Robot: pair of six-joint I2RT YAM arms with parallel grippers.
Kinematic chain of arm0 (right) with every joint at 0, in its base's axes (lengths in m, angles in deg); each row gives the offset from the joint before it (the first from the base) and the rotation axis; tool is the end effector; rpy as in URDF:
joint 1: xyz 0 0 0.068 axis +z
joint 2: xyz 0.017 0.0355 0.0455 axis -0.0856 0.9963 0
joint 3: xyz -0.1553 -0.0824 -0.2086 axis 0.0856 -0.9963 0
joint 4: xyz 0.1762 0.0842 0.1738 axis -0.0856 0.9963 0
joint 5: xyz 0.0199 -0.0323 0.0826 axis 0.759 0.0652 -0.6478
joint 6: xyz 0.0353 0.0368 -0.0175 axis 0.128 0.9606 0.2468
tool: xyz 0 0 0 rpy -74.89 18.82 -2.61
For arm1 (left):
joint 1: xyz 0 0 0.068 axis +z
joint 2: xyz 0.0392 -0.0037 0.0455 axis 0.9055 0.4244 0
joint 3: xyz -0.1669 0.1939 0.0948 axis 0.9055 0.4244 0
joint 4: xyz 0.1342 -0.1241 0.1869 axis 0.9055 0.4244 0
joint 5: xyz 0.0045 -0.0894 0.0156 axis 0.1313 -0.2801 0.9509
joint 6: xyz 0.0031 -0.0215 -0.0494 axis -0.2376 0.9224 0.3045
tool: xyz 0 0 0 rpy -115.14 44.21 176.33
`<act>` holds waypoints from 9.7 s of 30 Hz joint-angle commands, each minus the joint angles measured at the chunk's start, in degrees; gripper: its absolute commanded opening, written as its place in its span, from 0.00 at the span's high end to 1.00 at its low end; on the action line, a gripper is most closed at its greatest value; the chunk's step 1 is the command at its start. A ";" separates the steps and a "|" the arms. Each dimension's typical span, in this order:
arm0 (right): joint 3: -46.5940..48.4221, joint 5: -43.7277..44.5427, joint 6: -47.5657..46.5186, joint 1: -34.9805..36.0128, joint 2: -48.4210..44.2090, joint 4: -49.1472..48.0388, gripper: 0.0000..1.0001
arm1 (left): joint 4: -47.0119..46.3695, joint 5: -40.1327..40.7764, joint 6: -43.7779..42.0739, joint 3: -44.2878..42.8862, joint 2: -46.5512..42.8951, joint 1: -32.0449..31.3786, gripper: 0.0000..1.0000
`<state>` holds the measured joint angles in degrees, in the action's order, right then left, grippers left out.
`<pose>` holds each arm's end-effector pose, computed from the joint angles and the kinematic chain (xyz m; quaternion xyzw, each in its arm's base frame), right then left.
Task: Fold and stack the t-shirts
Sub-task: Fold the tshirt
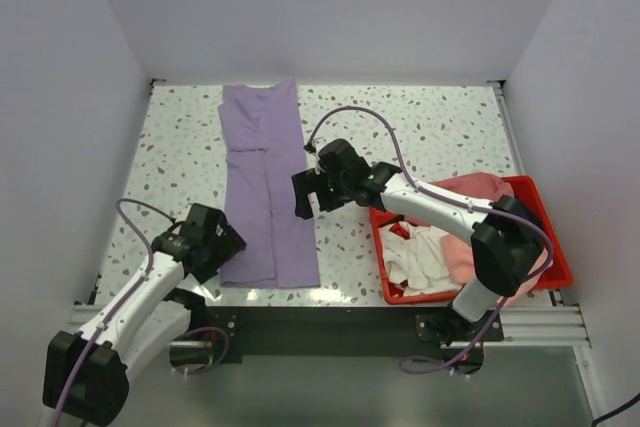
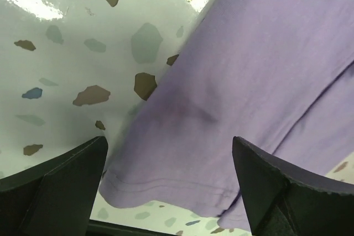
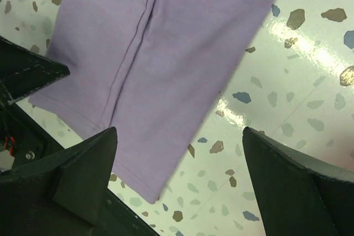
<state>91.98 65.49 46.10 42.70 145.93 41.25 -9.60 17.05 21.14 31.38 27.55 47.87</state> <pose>0.2413 0.2696 0.2533 -0.2105 0.9006 0.2567 0.2806 0.1302 -0.0354 0.1620 -0.3759 0.9038 -0.0772 0.1896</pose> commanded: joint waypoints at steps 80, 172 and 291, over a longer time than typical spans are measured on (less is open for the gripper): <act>-20.62 5.96 -1.71 23.75 -6.89 -1.83 1.00 | 15.88 -4.79 -8.76 -13.36 0.62 -0.65 1.00; 42.73 -11.18 -20.87 -1.74 31.24 8.36 0.01 | -15.06 0.93 -9.21 -26.91 20.67 15.35 0.00; -6.56 -43.53 1.72 -3.49 -18.41 15.49 1.00 | 8.68 11.20 -0.85 -22.94 -13.63 3.57 1.00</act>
<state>84.19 27.68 46.69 39.42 129.45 55.46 -0.49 19.85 21.01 11.80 12.84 51.19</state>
